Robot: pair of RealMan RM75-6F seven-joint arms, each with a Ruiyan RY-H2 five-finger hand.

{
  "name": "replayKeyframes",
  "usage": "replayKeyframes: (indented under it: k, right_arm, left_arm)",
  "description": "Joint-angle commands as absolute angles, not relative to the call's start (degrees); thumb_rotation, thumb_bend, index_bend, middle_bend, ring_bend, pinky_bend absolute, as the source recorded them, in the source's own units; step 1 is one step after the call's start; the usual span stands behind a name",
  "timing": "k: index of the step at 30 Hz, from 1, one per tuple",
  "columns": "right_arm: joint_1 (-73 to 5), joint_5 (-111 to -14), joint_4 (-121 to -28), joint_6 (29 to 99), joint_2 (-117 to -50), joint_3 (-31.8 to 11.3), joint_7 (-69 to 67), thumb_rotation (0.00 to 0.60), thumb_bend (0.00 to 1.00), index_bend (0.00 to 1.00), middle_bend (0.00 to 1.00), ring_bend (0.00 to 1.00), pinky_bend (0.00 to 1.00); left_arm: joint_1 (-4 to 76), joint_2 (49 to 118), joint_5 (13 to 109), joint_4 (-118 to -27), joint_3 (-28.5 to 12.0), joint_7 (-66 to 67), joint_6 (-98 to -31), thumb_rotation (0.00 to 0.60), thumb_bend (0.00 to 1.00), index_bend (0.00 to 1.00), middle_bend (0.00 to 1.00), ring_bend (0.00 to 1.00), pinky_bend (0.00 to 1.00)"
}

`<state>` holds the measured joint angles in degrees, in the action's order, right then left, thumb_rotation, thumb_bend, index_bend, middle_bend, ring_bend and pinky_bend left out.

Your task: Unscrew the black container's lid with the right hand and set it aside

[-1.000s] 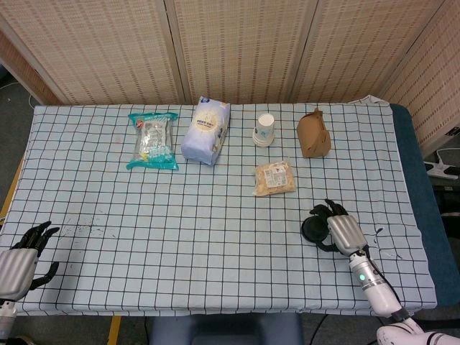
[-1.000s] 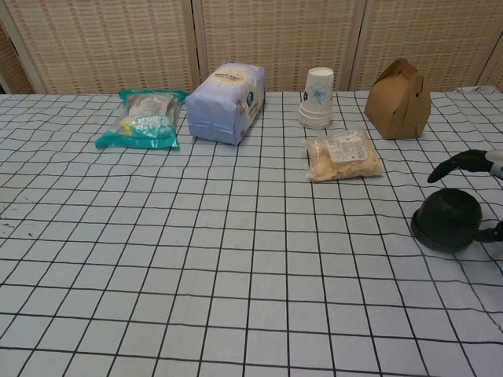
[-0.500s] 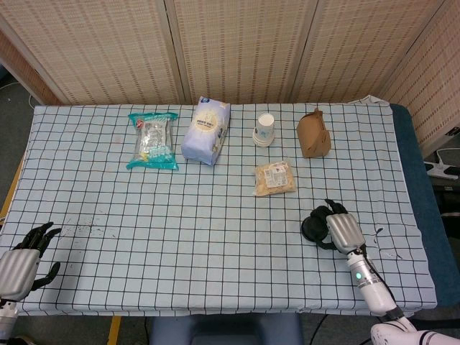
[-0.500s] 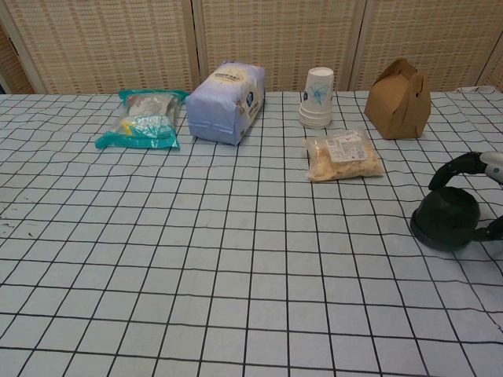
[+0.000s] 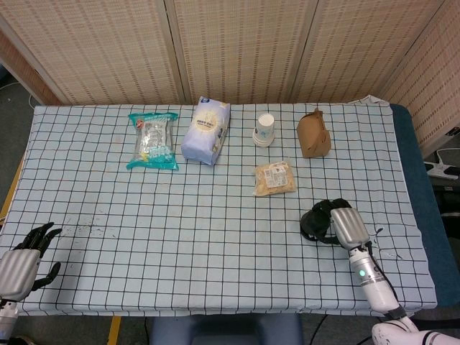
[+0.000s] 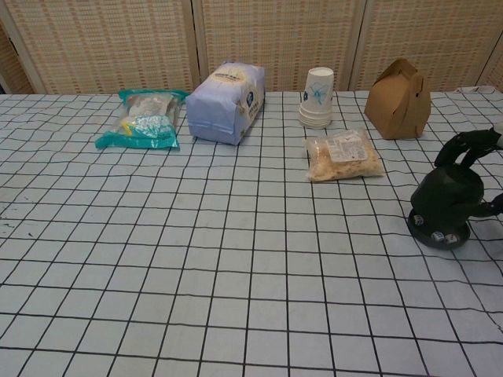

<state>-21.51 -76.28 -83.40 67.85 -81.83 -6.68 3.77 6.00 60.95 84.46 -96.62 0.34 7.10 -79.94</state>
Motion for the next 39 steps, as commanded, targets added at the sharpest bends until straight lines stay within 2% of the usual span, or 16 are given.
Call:
replayKeyframes:
  k: [1,6,10,24,26,29,31,33,36,39]
  right_arm:
    - [-20.8,-76.5,-87.0,70.1,-79.0,-8.1,3.5,0.6,0.15,0.49,0.46,0.3,0.21]
    - [-20.0,-75.6,-89.8,72.0,-76.4,-9.1,5.3,0.6,0.15,0.5,0.46,0.3,0.21]
    - [-18.8,-73.9,-87.4,72.8,-74.4,-9.3,6.6,0.6,0.15,0.5,0.46,0.3,0.21]
    - [-18.4,-76.7,-71.0,70.0,-80.5,-6.7,-4.5,0.6,0.15,0.49,0.46,0.3,0.21]
    - [-18.5,-77.0,-69.8,69.2,-80.9,-6.5,-5.0,0.6,0.15,0.47,0.45,0.27,0.21]
    - [-18.5,-77.0,-69.8,68.0,-80.6,-5.9,-5.2,0.6,0.15,0.39,0.35,0.15,0.19]
    - [-18.6,-77.2,-70.1,67.7,-80.3,-5.8,-5.2,0.6,0.15,0.32,0.25,0.06,0.15]
    - [-18.6,-77.5,-70.2,67.7,-80.1,-5.7,-5.4,0.6,0.15,0.27,0.18,0.01,0.12]
    - [-18.5,-77.7,-70.6,67.7,-79.8,-5.8,-5.8,0.6,0.15,0.2,0.12,0.0,0.09]
    - [-18.4,-77.9,-71.0,67.9,-79.4,-5.8,-6.2,0.6,0.15,0.17,0.11,0.0,0.08]
  left_arm:
    - [6.0,60.9,84.4,-96.7,0.3,7.1,-79.9,0.6,0.39,0.16,0.06,0.09,0.41]
    - [6.0,60.9,84.4,-96.7,0.3,7.1,-79.9,0.6,0.39,0.16,0.06,0.09,0.41]
    - [6.0,61.0,84.4,-96.9,0.3,7.3,-79.9,0.6,0.39,0.16,0.06,0.09,0.41]
    - [6.0,61.0,84.2,-96.9,0.4,7.5,-79.8,0.6,0.39,0.16,0.06,0.09,0.41]
    - [6.1,61.0,84.2,-96.9,0.3,7.5,-79.8,0.6,0.39,0.16,0.06,0.09,0.41]
    - [6.1,60.9,84.1,-96.8,0.3,7.4,-79.7,0.6,0.39,0.16,0.06,0.09,0.41]
    - [6.1,60.9,84.1,-96.8,0.3,7.4,-79.7,0.6,0.39,0.16,0.06,0.09,0.41]
    - [6.1,60.9,84.1,-96.8,0.3,7.4,-79.6,0.6,0.39,0.16,0.06,0.09,0.41]
    - [6.1,60.9,84.1,-96.9,0.3,7.4,-79.6,0.6,0.39,0.16,0.06,0.09,0.41]
    - [6.1,61.0,84.0,-96.8,0.4,7.5,-79.6,0.6,0.39,0.16,0.06,0.09,0.41]
